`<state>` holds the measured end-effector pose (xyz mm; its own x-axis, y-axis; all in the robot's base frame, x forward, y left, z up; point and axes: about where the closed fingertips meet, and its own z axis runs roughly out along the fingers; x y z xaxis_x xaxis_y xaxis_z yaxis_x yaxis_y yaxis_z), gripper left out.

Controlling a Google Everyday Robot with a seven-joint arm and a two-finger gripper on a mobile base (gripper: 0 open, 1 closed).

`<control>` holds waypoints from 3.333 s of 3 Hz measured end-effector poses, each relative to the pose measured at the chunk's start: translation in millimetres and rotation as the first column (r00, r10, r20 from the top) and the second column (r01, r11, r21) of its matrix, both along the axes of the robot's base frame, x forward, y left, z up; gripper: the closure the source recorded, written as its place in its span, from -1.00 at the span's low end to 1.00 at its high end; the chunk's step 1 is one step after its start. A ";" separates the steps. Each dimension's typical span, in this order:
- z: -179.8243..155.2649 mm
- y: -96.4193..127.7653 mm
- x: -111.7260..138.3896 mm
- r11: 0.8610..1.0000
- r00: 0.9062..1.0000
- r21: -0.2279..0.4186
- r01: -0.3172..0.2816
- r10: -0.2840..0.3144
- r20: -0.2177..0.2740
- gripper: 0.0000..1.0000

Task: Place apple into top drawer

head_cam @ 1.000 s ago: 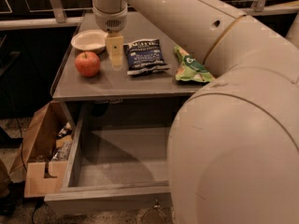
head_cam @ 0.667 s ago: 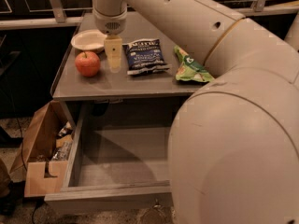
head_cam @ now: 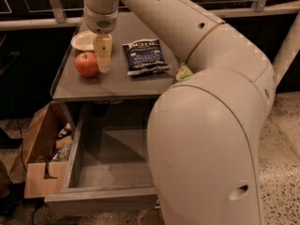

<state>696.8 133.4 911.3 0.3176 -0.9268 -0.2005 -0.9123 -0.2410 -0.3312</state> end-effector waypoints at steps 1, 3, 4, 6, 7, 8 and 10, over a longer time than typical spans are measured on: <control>0.9 2.5 1.0 1.000 1.000 0.009 -0.004 0.004 -0.001 -1.00; -5.2 20.9 -3.0 1.000 0.999 0.009 -0.028 0.028 -0.024 -1.00; -13.6 34.2 -6.5 0.999 0.998 0.014 -0.043 0.044 -0.054 -1.00; -44.7 40.7 -22.5 0.999 0.990 0.022 -0.030 0.032 -0.136 -1.00; -51.5 48.1 -10.8 0.998 0.985 0.036 -0.046 0.052 -0.165 -1.00; -51.8 48.3 -10.3 0.998 0.985 0.037 -0.047 0.052 -0.166 -1.00; -51.9 48.4 -10.3 0.998 0.985 0.037 -0.047 0.052 -0.166 -0.15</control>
Offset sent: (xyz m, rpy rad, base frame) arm -0.0093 0.0190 0.0060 0.0159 0.0166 0.0389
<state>686.5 181.7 859.4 0.3225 -0.9028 -0.2844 -0.9426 -0.2788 -0.1837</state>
